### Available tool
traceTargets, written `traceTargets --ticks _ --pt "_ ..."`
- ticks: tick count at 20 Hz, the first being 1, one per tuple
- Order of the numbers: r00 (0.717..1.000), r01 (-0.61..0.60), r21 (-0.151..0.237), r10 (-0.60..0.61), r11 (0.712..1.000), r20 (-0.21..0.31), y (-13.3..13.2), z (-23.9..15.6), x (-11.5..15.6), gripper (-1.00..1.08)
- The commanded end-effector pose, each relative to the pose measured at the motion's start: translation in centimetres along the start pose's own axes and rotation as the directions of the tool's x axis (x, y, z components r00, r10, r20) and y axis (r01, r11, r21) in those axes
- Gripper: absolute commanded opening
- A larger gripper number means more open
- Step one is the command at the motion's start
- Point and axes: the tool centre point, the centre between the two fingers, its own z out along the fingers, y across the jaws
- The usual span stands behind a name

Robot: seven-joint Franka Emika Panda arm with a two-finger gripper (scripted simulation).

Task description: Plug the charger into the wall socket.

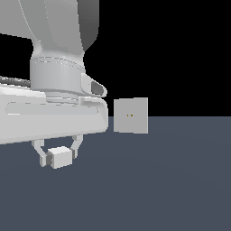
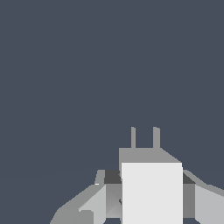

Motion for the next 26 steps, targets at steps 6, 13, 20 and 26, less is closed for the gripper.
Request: traceTargets --ticks 6,13,20,26 --pt "0.965 -0.262 -0.003 0.262 0.965 -0.002 3.1 -1.8 0.6 -1.00" --pt "0.857 -0.515 -0.006 0.515 0.857 -0.004 6.3 -3.6 0.3 -1.00" --pt "0.691 -0.723 -0.009 0.723 0.690 -0.006 9.3 -5.4 -0.9 -1.00" --pt "0.548 -0.837 -0.011 0.837 0.548 -0.008 11.1 -6.6 -2.2 -1.00"
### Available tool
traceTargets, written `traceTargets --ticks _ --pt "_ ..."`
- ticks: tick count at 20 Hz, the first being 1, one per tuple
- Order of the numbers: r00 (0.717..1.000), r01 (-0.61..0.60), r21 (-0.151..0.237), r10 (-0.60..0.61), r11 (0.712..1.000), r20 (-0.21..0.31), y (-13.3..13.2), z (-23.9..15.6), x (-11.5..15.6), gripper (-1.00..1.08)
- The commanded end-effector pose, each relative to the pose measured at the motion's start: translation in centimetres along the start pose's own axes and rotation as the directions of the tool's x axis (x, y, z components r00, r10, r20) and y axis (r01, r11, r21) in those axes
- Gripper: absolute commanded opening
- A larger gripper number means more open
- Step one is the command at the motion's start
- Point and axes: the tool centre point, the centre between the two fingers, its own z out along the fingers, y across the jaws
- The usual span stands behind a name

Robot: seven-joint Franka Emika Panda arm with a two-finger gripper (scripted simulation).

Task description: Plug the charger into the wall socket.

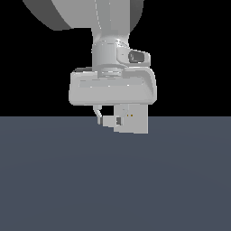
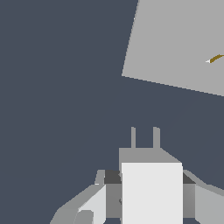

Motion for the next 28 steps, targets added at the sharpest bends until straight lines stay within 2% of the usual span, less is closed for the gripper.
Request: traceTargets --ticks 1,10,20,28 --pt "0.998 -0.067 -0.001 0.067 0.998 0.000 0.8 -0.4 0.2 -1.00" --pt "0.982 -0.190 -0.004 0.190 0.982 0.000 2.3 -1.2 0.3 -1.00" --pt "0.980 -0.197 -0.005 0.197 0.980 0.000 2.4 -1.2 0.5 -1.00" --pt "0.980 -0.197 -0.005 0.197 0.980 0.000 2.9 -1.2 2.6 -1.00"
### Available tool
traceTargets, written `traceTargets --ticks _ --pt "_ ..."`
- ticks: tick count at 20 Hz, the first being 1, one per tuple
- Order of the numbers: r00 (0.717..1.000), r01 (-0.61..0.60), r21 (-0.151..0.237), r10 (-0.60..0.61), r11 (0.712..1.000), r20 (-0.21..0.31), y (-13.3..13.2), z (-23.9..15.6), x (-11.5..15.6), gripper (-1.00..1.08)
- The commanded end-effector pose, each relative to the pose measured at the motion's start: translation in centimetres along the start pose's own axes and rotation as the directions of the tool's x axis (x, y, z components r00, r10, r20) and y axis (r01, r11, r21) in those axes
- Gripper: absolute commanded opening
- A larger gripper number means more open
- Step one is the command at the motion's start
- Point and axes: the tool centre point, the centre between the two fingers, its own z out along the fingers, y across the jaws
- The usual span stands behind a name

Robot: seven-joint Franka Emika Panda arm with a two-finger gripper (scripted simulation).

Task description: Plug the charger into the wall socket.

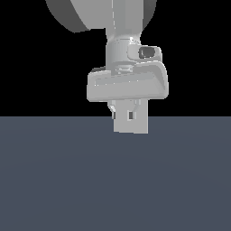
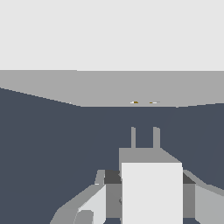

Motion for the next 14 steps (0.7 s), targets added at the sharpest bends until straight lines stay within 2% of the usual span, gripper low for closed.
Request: traceTargets --ticks 1,7,14 --pt "1.000 0.000 0.000 0.000 1.000 0.000 0.0 0.0 1.0 -1.00" --pt "1.000 -0.001 0.000 0.001 1.000 0.000 0.0 0.0 2.8 -1.00" --pt "1.000 -0.001 0.000 0.001 1.000 0.000 0.0 0.0 3.2 -1.00"
